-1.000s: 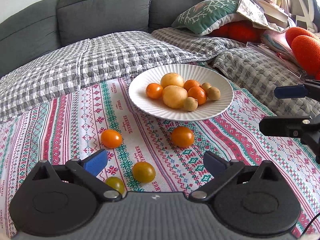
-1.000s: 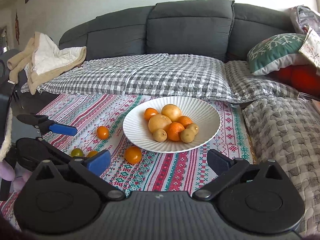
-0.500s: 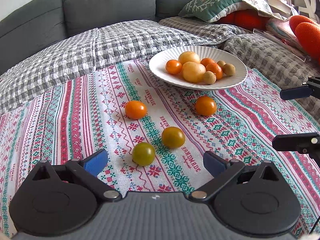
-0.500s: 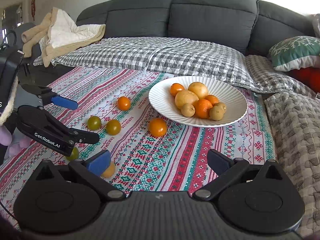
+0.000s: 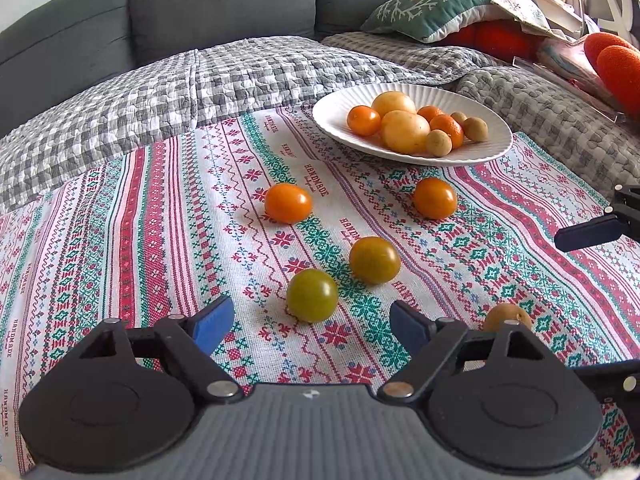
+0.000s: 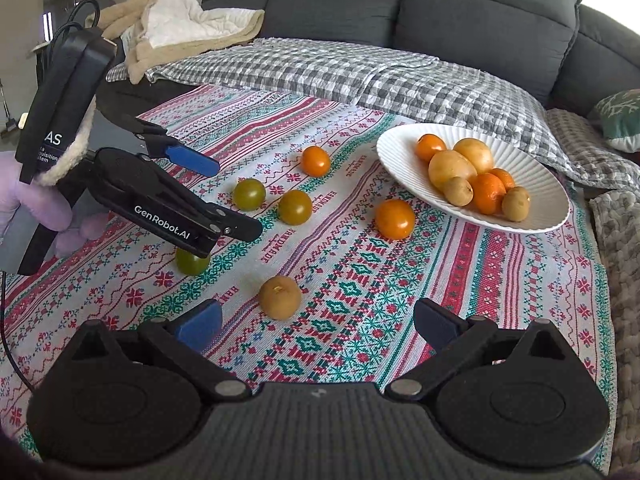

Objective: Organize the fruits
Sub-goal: 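Move both tools back to the tablecloth toward the remaining tomatoes and brown fruit, then grasp a green tomato with the left tool while the right tool grasps a brown fruit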

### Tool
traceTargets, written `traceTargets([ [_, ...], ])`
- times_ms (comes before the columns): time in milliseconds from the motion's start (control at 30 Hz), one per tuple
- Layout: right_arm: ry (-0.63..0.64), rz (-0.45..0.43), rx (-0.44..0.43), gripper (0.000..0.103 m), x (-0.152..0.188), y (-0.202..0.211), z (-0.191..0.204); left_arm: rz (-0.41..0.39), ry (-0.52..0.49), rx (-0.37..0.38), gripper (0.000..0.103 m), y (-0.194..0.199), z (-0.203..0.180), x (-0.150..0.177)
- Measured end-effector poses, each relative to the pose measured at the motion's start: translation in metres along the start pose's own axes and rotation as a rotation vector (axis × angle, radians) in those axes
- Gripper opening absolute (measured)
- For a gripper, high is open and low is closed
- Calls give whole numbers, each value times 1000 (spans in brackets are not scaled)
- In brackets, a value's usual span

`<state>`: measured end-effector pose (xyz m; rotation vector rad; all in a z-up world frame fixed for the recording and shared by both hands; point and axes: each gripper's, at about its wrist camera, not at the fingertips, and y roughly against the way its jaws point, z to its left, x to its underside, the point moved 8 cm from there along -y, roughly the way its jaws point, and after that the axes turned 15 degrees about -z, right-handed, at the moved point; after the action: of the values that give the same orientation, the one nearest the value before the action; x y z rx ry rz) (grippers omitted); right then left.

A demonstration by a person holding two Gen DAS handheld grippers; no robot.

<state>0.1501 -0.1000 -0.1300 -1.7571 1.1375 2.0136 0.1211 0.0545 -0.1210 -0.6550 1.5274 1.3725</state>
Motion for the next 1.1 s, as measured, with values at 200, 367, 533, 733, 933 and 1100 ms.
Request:
traceTargets([
  [200, 5, 33, -31, 82, 7, -6, 10, 1, 36, 7, 57, -3, 3, -3],
  [367, 12, 49, -55, 64, 8, -10, 15, 10, 46, -1, 44, -5, 3, -2],
  [533, 15, 53, -74, 53, 3, -15, 19, 13, 61, 6, 35, -7, 1, -4],
  [733, 3, 53, -81, 26, 0, -17, 19, 19, 62, -1, 19, -9, 1, -5],
  [933, -32, 50, -64, 23, -3, -17, 11, 24, 78, -4, 18, -9, 2, -9],
  [1100, -83, 25, -48, 23, -10, -12, 0, 10, 93, -8, 18, -8, 1, -16],
])
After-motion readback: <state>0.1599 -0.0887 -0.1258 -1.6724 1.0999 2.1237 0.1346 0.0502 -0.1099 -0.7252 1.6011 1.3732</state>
